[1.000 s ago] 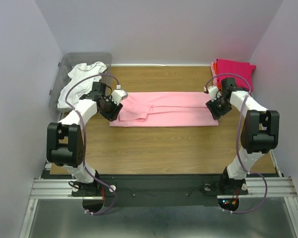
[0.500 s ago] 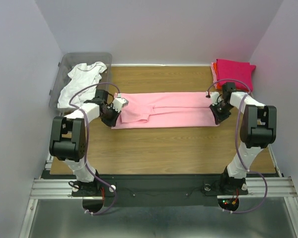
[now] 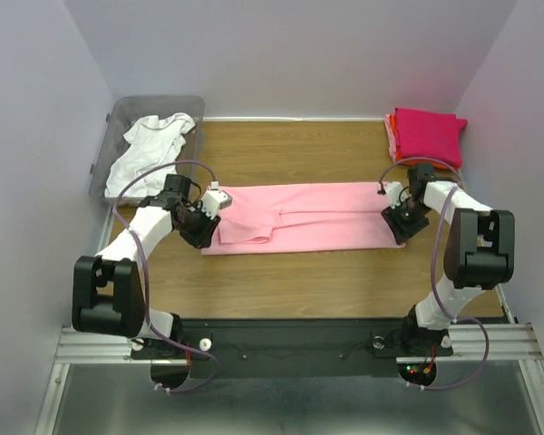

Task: Fold and stack the t-shirts
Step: Fold the tshirt

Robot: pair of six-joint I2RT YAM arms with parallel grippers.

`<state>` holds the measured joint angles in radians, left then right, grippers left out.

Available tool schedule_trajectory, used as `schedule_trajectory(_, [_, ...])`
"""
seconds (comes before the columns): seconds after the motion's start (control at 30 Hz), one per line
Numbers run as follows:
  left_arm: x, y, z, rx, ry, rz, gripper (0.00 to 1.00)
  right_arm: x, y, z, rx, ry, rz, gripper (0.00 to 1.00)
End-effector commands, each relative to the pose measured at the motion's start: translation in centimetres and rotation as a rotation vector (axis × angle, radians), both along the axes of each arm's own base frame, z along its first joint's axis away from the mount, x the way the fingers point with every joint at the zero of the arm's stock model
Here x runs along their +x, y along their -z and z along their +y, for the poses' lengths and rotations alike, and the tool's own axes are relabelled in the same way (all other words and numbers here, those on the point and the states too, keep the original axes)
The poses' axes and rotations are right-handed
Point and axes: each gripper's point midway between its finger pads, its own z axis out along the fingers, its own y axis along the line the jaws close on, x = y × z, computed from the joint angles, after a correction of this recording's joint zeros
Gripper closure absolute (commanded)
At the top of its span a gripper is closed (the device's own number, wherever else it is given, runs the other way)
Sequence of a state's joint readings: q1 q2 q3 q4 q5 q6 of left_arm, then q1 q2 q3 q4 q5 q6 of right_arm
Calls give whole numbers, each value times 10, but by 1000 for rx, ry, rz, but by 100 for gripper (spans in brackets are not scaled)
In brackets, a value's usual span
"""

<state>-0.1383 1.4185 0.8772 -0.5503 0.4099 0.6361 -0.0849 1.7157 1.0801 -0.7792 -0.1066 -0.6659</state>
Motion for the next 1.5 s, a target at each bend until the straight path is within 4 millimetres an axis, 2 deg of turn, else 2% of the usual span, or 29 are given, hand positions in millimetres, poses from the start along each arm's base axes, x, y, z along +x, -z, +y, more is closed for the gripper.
schedule_trajectory(0.0, [1, -40, -7, -42, 24, -75, 60, 16, -46, 5, 37, 26, -118, 44])
schedule_trajectory(0.03, [-1, -46, -9, -52, 32, -79, 60, 29, -63, 10, 63, 31, -166, 44])
schedule_trajectory(0.07, [1, -56, -13, -75, 58, -110, 57, 31, -76, 23, 140, 32, -184, 44])
schedule_trajectory(0.13, [1, -64, -16, -92, 75, -134, 55, 40, -96, 37, 218, 40, -217, 45])
schedule_trajectory(0.23, [0, -55, -19, -96, 91, -109, 52, 42, -113, 77, 408, 55, -205, 46])
schedule_trajectory(0.3, [-2, -47, -22, -107, 111, -89, 52, 38, -123, 115, 548, 54, -169, 48])
schedule_trajectory(0.33, [2, -44, -24, -109, 112, -92, 52, 44, -127, 126, 595, 59, -182, 48])
schedule_trajectory(0.37, [1, -40, -26, -124, 114, -81, 52, 38, -129, 154, 674, 27, -146, 49])
schedule_trajectory(0.43, [3, -34, -34, -164, 115, -49, 51, 42, -134, 183, 776, 42, -125, 49])
schedule_trajectory(0.47, [4, -32, -36, -176, 109, -35, 51, 43, -132, 192, 797, 45, -117, 48])
schedule_trajectory(0.5, [6, -29, -37, -182, 100, -24, 51, 39, -133, 211, 828, 54, -85, 48])
schedule_trajectory(0.53, [7, -22, -38, -182, 94, 3, 51, 44, -129, 222, 850, 39, -101, 48])
schedule_trajectory(0.57, [11, -23, -40, -192, 93, 4, 51, 40, -130, 239, 876, 52, -69, 47])
schedule_trajectory(0.6, [12, -21, -41, -197, 94, 17, 51, 38, -124, 249, 887, 57, -50, 47])
schedule_trajectory(0.67, [13, -19, -46, -224, 98, 49, 51, 42, -125, 268, 918, 37, -64, 45])
schedule_trajectory(0.7, [14, -18, -48, -231, 97, 58, 51, 35, -123, 285, 931, 39, -28, 45])
schedule_trajectory(0.77, [16, -14, -52, -250, 93, 94, 51, 36, -114, 303, 947, 36, -11, 45])
schedule_trajectory(0.8, [16, -13, -53, -255, 88, 107, 51, 30, -111, 315, 953, 27, 8, 44])
schedule_trajectory(0.83, [16, -8, -53, -258, 84, 129, 51, 33, -112, 324, 978, 44, 10, 44])
schedule_trajectory(0.97, [20, -5, -58, -281, 75, 158, 53, 22, -83, 351, 978, 92, 84, 42])
schedule_trajectory(1.13, [19, -2, -60, -293, 62, 185, 61, 13, -67, 375, 980, 107, 162, 42])
schedule_trajectory(1.27, [22, -7, -62, -308, 58, 179, 80, 6, -61, 388, 982, 90, 208, 43])
schedule_trajectory(1.37, [27, -19, -65, -336, 58, 158, 100, 7, -61, 390, 988, 90, 215, 45])
schedule_trajectory(1.43, [34, -27, -64, -355, 44, 141, 100, 8, -64, 389, 989, 82, 204, 45])
schedule_trajectory(1.47, [41, -37, -67, -382, 45, 127, 100, 9, -71, 390, 999, 70, 188, 45])
